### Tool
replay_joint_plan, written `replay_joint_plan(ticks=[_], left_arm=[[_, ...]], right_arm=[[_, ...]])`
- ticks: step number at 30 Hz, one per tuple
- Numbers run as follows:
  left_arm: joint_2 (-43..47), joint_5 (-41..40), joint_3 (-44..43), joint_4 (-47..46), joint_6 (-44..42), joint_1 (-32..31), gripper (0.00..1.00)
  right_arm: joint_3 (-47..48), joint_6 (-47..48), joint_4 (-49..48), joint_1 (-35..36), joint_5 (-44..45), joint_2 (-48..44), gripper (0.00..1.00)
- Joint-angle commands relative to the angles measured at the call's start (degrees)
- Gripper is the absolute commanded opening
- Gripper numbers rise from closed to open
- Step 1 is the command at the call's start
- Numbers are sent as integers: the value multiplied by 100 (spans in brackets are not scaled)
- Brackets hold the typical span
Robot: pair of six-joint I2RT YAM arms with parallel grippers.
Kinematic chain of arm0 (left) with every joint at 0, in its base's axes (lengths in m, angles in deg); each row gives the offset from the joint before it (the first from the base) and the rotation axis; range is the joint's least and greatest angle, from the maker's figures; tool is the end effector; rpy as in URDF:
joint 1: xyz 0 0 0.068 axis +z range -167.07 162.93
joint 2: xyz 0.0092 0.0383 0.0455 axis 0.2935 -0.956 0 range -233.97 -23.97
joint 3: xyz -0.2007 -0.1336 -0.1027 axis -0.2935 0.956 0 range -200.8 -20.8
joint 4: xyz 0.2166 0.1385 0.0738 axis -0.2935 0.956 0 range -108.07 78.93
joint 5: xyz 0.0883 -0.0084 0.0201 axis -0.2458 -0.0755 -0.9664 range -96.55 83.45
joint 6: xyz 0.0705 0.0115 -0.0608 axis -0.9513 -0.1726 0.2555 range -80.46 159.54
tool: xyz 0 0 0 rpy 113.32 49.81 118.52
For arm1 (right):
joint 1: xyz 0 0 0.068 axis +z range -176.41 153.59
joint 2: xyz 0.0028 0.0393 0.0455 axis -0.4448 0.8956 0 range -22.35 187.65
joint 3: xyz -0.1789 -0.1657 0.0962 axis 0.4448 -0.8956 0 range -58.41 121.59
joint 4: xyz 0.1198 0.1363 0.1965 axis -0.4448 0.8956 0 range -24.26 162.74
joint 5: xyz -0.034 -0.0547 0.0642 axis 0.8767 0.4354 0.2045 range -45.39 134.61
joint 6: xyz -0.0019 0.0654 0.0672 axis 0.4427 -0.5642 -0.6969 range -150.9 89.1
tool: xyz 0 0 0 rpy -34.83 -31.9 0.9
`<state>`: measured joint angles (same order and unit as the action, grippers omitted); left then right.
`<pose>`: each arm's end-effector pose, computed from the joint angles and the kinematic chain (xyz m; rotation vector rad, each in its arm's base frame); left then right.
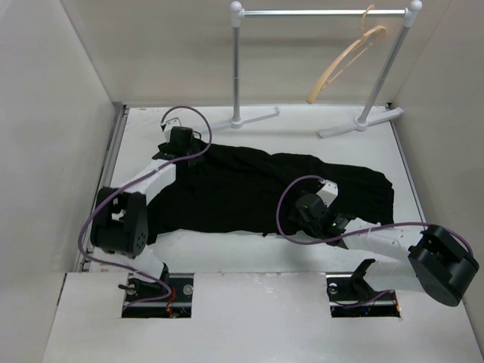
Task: Place the trousers on the hanger
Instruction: Fold the trousers
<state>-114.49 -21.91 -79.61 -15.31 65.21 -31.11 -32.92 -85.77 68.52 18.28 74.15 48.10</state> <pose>0.3896 -0.0744 0.1971 -0.3687 2.1185 -0.1115 0.2105 0.1497 0.1074 0.4327 2.2451 0.2840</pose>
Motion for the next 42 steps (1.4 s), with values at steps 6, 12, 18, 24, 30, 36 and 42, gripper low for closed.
replay_joint_plan(ticks=[6,12,18,24,30,36,42], left_arm=[[-740,-671,-615,31,-318,-24,13],[613,-697,-333,31,-150,11,9],[809,-671,-876,207,-71,590,9],[-1201,-276,-2711,426,-88,1495,12],[-2304,78,-4604,1146,-361,1901,80],[-970,-977,-2658,428,-229,1603,100],[665,-1207,401,-749,596,769,100]], right_arm=[[289,143,-155,-8,104,-76,73],[263,73,-383,-61,96,318,64],[377,-120,-578,-202,-63,812,54],[298,-252,-543,-132,-10,821,54],[280,-252,-393,-52,157,627,60],[377,2,-384,-44,228,461,72],[421,275,-297,106,412,-259,53]])
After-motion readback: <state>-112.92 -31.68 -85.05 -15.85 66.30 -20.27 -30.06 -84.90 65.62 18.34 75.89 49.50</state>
